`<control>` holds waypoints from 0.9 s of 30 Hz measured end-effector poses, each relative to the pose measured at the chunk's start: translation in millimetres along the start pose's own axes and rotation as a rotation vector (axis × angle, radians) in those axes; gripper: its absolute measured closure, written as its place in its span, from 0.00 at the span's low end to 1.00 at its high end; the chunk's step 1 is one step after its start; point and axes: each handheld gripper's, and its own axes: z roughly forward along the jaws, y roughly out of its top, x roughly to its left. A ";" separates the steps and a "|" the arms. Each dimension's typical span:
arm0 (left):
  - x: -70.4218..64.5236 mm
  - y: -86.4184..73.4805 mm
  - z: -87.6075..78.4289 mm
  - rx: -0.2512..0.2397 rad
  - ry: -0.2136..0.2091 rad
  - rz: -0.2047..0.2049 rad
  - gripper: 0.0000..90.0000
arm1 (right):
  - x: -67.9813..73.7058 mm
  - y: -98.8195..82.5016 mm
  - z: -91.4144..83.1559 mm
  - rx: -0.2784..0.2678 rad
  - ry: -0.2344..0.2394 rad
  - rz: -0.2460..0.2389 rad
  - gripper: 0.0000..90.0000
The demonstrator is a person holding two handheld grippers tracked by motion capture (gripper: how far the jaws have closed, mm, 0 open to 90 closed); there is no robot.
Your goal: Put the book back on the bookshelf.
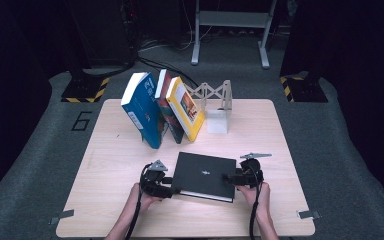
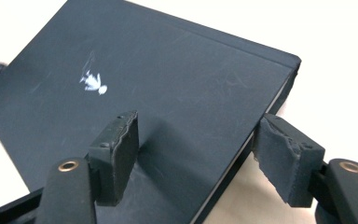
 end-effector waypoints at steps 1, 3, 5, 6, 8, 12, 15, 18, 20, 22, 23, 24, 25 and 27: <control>-0.7 -1.4 0.1 -0.009 0.003 -0.008 0.47 | -1.2 3.2 2.6 -0.004 0.002 -0.003 0.36; 0.7 -2.0 -0.8 -0.014 -0.009 -0.010 0.46 | -3.0 8.4 5.9 0.002 0.006 -0.002 0.36; 1.9 -0.6 -4.3 -0.025 0.007 -0.015 0.44 | -3.9 10.5 7.2 0.002 0.009 -0.015 0.36; 3.2 0.7 -7.3 -0.025 0.006 -0.028 0.41 | -4.8 10.1 7.2 -0.002 0.013 -0.023 0.36; 8.0 4.2 -13.6 -0.041 0.017 -0.036 0.36 | -4.9 8.7 4.3 0.001 0.012 -0.033 0.37; 17.7 13.6 -20.3 -0.062 0.053 -0.041 0.28 | 0.7 2.0 -5.3 -0.011 -0.014 -0.062 0.31; 22.9 20.7 -16.3 -0.061 0.066 -0.048 0.23 | 8.8 -3.2 -11.4 -0.016 -0.024 -0.100 0.30; 24.3 24.9 -7.6 -0.048 0.071 -0.044 0.20 | 18.1 -8.7 -15.3 -0.014 -0.041 -0.126 0.28; 23.2 25.9 -1.6 -0.037 0.067 -0.044 0.19 | 21.9 -11.0 -14.5 -0.003 -0.050 -0.133 0.28; 21.5 26.3 2.8 -0.013 0.063 -0.031 0.20 | 26.3 -13.2 -12.5 0.010 -0.056 -0.112 0.28; 19.9 26.1 5.1 -0.014 0.062 -0.032 0.20 | 26.5 -13.5 -10.7 0.014 -0.071 -0.120 0.28; 18.6 26.1 7.1 0.001 0.067 -0.021 0.21 | 26.7 -13.8 -9.0 0.021 -0.085 -0.126 0.27; 17.7 25.9 8.7 0.020 0.071 0.001 0.24 | 26.7 -13.8 -8.7 0.017 -0.086 -0.124 0.27; 15.6 24.8 11.1 0.008 0.039 -0.005 0.27 | 27.3 -13.7 -8.5 0.021 -0.088 -0.112 0.26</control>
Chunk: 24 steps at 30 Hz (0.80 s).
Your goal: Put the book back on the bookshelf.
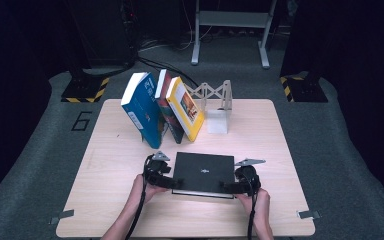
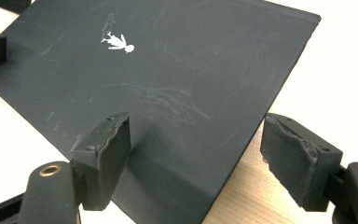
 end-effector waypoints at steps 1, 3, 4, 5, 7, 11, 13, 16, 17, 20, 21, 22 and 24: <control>-1.6 -0.5 0.3 -0.002 -0.011 -0.003 0.29 | -1.3 0.1 0.4 0.000 0.006 -0.006 0.26; -3.1 -1.2 0.8 -0.011 -0.008 -0.010 0.31 | -3.2 -0.1 1.1 0.002 0.021 0.011 0.26; -3.4 -1.8 0.7 -0.014 -0.009 -0.017 0.31 | -4.8 -0.4 1.9 -0.003 0.028 0.015 0.27; -3.4 -2.5 0.7 -0.018 -0.012 -0.024 0.32 | -5.4 -0.3 2.3 0.000 0.039 0.031 0.28; -2.6 -3.7 0.4 -0.021 -0.013 -0.019 0.33 | -7.6 0.4 4.1 0.000 0.059 0.042 0.28; -6.9 -5.7 0.4 -0.023 -0.018 -0.040 0.33 | -11.6 4.2 7.5 0.012 0.083 0.054 0.27; -7.8 -7.5 0.5 -0.028 -0.015 -0.039 0.33 | -13.1 7.1 8.2 0.024 0.086 0.050 0.28; -11.9 -9.6 -0.5 -0.026 -0.009 -0.035 0.33 | -16.6 11.8 10.2 0.035 0.091 0.042 0.28; -14.5 -10.7 -0.9 -0.026 -0.007 -0.042 0.33 | -18.2 13.2 11.5 0.032 0.092 0.036 0.29; -21.3 -14.5 -2.1 -0.023 -0.015 -0.047 0.32 | -21.1 19.5 14.3 0.044 0.088 0.044 0.29; -23.7 -15.8 -2.7 -0.022 -0.012 -0.045 0.32 | -21.9 21.6 15.4 0.049 0.086 0.047 0.29; -25.8 -17.2 -3.4 -0.020 -0.012 -0.037 0.32 | -23.1 23.9 17.1 0.049 0.086 0.041 0.29; -30.1 -20.0 -4.3 -0.019 -0.021 -0.039 0.32 | -24.9 28.4 19.9 0.055 0.086 0.041 0.29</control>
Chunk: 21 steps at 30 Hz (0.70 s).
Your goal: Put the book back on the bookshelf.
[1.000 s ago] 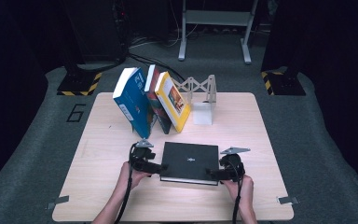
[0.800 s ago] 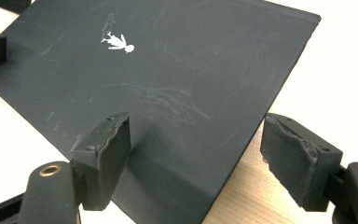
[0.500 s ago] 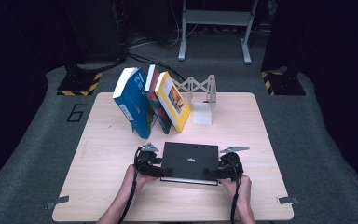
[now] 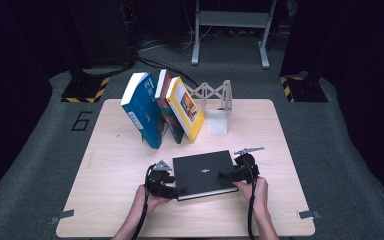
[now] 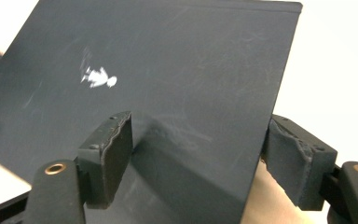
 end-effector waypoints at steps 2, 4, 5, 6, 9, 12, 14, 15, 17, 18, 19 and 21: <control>-1.9 -2.0 -0.9 0.001 -0.005 -0.002 0.32 | -1.1 4.3 2.5 0.003 -0.002 0.004 0.29; -0.5 -2.1 -1.3 -0.001 -0.010 0.002 0.32 | -1.6 6.4 3.7 0.003 -0.002 -0.006 0.29; 0.1 -1.7 -2.2 -0.002 0.000 -0.002 0.32 | -0.9 6.1 3.0 0.004 -0.006 -0.004 0.29; 1.0 -0.7 -2.7 -0.013 0.018 -0.002 0.31 | -1.8 5.1 2.3 -0.006 -0.011 -0.026 0.29; 11.4 6.0 -7.4 -0.031 0.036 0.002 0.27 | 1.8 -1.3 -4.6 -0.008 -0.041 -0.033 0.27; 23.6 15.2 -10.0 -0.048 0.049 -0.008 0.25 | 2.7 -9.7 -12.4 -0.005 -0.059 -0.044 0.27; 31.3 22.5 -9.6 -0.047 0.057 -0.017 0.23 | 3.2 -15.6 -17.1 -0.004 -0.069 -0.047 0.26; 32.4 24.6 -8.3 -0.057 0.066 -0.029 0.23 | 3.4 -19.4 -19.8 -0.006 -0.071 -0.046 0.26; 36.8 30.2 -6.1 -0.052 0.075 -0.026 0.23 | 4.6 -24.9 -23.8 -0.006 -0.074 -0.040 0.25; 38.6 32.6 -4.7 -0.048 0.077 -0.022 0.23 | 5.0 -28.2 -25.5 -0.012 -0.073 -0.037 0.25; 39.7 34.8 -3.3 -0.045 0.076 -0.023 0.23 | 4.8 -31.0 -27.4 -0.012 -0.074 -0.043 0.25; 42.2 38.7 -1.0 -0.033 0.092 -0.009 0.23 | 5.7 -36.8 -30.8 -0.003 -0.087 -0.043 0.25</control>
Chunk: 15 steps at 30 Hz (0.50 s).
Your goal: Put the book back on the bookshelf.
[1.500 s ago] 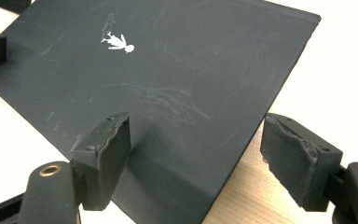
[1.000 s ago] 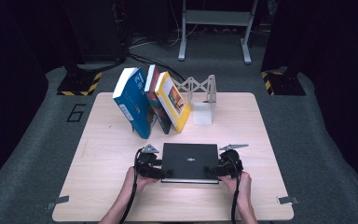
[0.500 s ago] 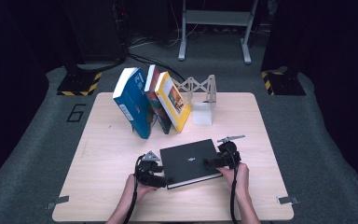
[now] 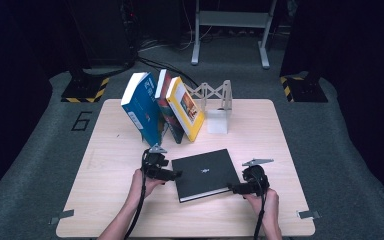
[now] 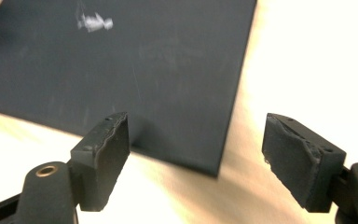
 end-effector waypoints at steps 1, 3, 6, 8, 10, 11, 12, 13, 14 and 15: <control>1.7 1.8 1.4 0.003 -0.004 -0.001 0.23 | 0.2 -2.8 -1.1 0.000 -0.002 0.004 0.25; 4.3 4.8 4.9 0.018 0.000 0.003 0.24 | 0.0 -7.0 -2.2 0.006 0.001 0.017 0.26; 7.6 8.1 10.4 0.037 0.001 0.003 0.25 | -0.5 -9.7 1.5 0.019 0.003 0.002 0.26; 8.1 9.0 13.0 0.045 -0.003 0.008 0.26 | 0.3 -10.0 2.9 0.017 0.016 0.010 0.26; 8.5 9.7 16.3 0.056 -0.014 0.015 0.28 | -0.4 -8.9 3.3 0.018 0.027 -0.003 0.26; 8.7 10.0 17.4 0.063 -0.007 0.027 0.27 | -0.4 -8.8 4.1 0.008 0.026 -0.006 0.26; 8.9 10.1 18.1 0.056 -0.005 0.022 0.27 | 0.2 -8.6 3.9 0.013 0.025 -0.007 0.27; 10.1 10.4 18.3 0.056 -0.011 0.018 0.28 | 1.7 -8.6 3.7 0.016 0.030 -0.001 0.28; 11.3 10.6 18.7 0.054 -0.017 0.016 0.28 | 2.8 -9.0 3.7 0.021 0.028 -0.012 0.28; 11.7 10.7 19.1 0.050 -0.016 0.013 0.29 | 4.0 -9.4 4.2 0.020 0.032 -0.011 0.28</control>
